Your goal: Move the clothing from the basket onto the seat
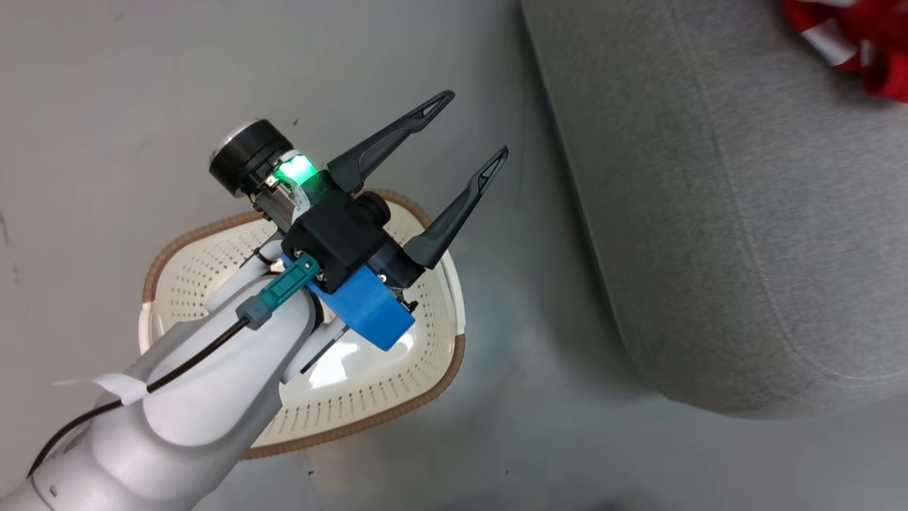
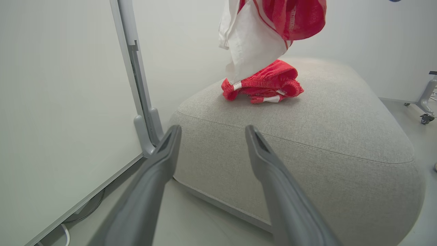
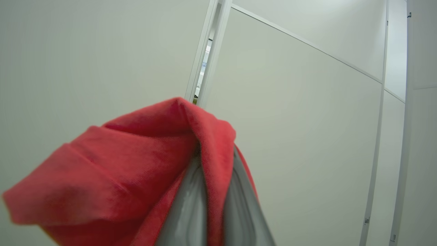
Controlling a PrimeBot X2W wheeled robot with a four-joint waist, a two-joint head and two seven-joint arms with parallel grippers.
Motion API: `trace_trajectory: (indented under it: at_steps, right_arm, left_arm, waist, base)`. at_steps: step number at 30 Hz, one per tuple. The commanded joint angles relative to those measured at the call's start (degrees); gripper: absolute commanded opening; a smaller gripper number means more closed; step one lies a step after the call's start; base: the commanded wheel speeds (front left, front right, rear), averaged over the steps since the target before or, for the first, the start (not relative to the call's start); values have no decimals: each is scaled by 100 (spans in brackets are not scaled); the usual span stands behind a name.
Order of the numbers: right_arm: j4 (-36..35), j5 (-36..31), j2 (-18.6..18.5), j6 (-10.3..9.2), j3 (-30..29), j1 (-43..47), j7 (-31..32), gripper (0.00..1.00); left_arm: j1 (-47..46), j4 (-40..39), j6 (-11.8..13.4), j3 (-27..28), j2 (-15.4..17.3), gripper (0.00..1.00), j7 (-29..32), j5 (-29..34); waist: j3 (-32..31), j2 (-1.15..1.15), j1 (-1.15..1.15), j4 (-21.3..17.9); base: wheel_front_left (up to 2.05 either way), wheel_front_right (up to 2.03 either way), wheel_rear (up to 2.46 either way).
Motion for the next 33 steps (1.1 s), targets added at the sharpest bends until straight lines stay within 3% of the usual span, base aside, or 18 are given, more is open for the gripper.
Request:
trace_trajectory:
  at_steps: [1,2,9,14,18,23,33]
  right_arm:
    - [178,-27,-281,2,-163,-324,-3,0]
    - [178,-27,-281,2,-163,-324,-3,0]
    - [1054,24,-1187,2,-659,-777,-4,0]
    - [1665,-101,-1401,2,-890,-514,-3,0]
    - [2337,-239,-1444,2,-1010,-384,-4,0]
    - [2924,-305,-1231,2,-1122,-365,-3,0]
    - [3597,-284,-930,2,-1155,52,-3,0]
  left_arm:
    - [-169,-31,-37,-36,40,100,-13,23]
    - [-169,-31,-37,-36,40,100,-13,23]
    - [-338,-46,-40,-136,72,100,-56,-7]
    - [-389,-47,-41,-156,108,100,-77,-21]
    - [-463,-69,-41,-169,140,100,-75,-10]
    - [-551,-64,-41,-193,163,100,-67,-12]
    - [-661,-11,-27,-243,52,100,-95,-39]
  waist:
    - [401,0,-1,214]
    - [401,0,-1,214]
    - [714,0,-1,336]
    - [850,0,-1,348]
    - [972,0,-1,349]
    - [1070,0,-1,341]
    - [1105,0,-1,427]
  base:
    - [0,0,0]
    - [0,0,0]
    - [0,0,0]
    - [0,0,0]
    - [0,0,0]
    - [0,0,0]
    - [0,0,0]
